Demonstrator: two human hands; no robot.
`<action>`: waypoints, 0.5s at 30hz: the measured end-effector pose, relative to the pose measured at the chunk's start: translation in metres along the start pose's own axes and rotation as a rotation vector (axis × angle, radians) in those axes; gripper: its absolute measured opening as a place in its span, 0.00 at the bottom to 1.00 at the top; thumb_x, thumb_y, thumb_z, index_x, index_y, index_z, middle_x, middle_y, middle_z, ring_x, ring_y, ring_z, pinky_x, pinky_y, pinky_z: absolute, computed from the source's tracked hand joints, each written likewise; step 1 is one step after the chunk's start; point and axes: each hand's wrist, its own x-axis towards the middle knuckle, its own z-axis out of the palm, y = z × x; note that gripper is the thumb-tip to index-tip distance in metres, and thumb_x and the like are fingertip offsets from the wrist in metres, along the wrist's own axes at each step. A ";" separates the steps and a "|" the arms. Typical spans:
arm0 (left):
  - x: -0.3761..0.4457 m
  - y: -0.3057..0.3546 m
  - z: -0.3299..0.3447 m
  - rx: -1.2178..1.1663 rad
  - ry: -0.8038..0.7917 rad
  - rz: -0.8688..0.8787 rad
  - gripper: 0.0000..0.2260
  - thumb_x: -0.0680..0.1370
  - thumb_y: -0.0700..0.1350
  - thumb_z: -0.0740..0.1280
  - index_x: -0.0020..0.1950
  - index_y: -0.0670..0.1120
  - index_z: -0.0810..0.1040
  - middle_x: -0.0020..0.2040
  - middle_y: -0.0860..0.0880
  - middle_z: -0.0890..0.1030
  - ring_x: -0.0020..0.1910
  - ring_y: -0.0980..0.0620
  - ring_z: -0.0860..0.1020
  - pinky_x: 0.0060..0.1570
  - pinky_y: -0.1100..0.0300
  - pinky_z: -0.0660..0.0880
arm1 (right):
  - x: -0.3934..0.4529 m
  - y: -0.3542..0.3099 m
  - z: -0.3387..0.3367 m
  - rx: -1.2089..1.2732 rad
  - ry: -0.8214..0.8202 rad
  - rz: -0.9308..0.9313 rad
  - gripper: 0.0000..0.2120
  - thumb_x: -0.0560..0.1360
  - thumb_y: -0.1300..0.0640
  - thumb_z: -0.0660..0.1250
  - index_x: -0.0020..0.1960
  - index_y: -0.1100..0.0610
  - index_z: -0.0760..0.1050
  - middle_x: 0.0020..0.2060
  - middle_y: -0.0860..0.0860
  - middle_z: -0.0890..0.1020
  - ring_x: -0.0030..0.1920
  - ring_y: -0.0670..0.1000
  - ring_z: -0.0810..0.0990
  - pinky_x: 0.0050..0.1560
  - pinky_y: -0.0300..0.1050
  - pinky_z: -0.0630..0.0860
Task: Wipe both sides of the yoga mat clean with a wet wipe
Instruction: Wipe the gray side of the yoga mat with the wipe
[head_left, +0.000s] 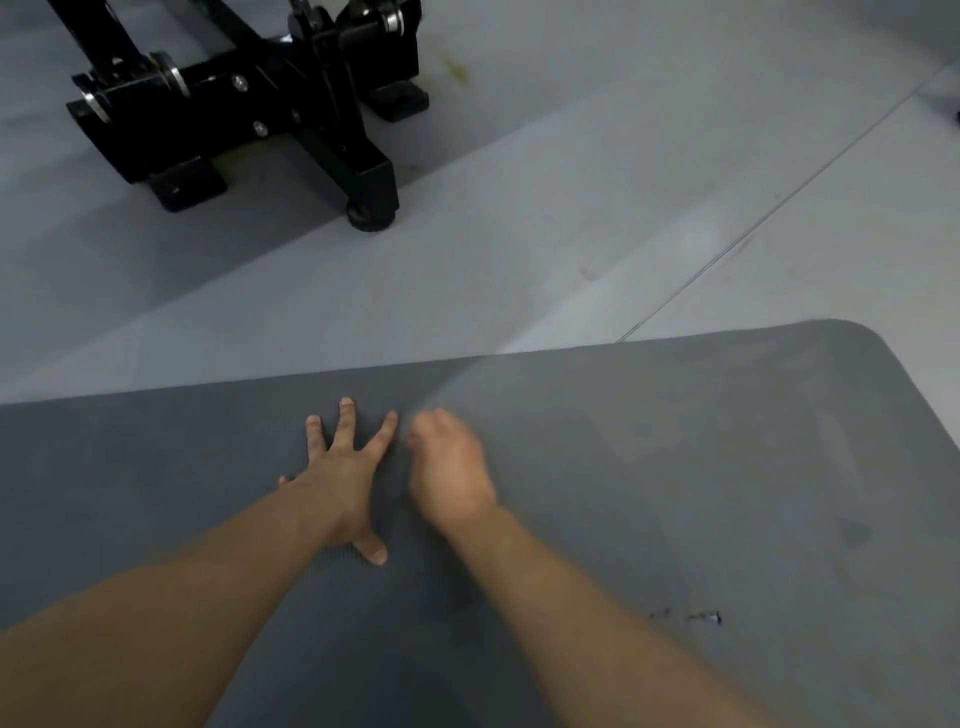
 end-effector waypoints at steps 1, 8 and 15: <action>0.000 0.000 0.001 0.001 0.001 0.000 0.70 0.59 0.54 0.85 0.76 0.65 0.28 0.73 0.51 0.19 0.76 0.36 0.27 0.68 0.27 0.63 | 0.000 -0.006 0.002 0.005 -0.067 -0.077 0.15 0.62 0.70 0.72 0.48 0.61 0.77 0.40 0.57 0.78 0.40 0.59 0.77 0.44 0.48 0.76; -0.001 0.000 0.001 -0.009 -0.006 -0.012 0.70 0.59 0.54 0.85 0.75 0.66 0.28 0.73 0.51 0.18 0.75 0.36 0.26 0.68 0.26 0.61 | 0.042 0.129 -0.070 -0.178 0.162 0.218 0.07 0.73 0.66 0.68 0.40 0.61 0.71 0.37 0.61 0.77 0.38 0.62 0.76 0.36 0.48 0.68; -0.003 0.002 -0.001 -0.014 -0.007 -0.018 0.70 0.59 0.54 0.85 0.76 0.66 0.29 0.74 0.51 0.20 0.76 0.36 0.27 0.67 0.25 0.61 | 0.046 0.090 -0.044 -0.048 0.231 0.407 0.05 0.70 0.69 0.60 0.41 0.63 0.73 0.39 0.61 0.77 0.39 0.62 0.76 0.41 0.52 0.71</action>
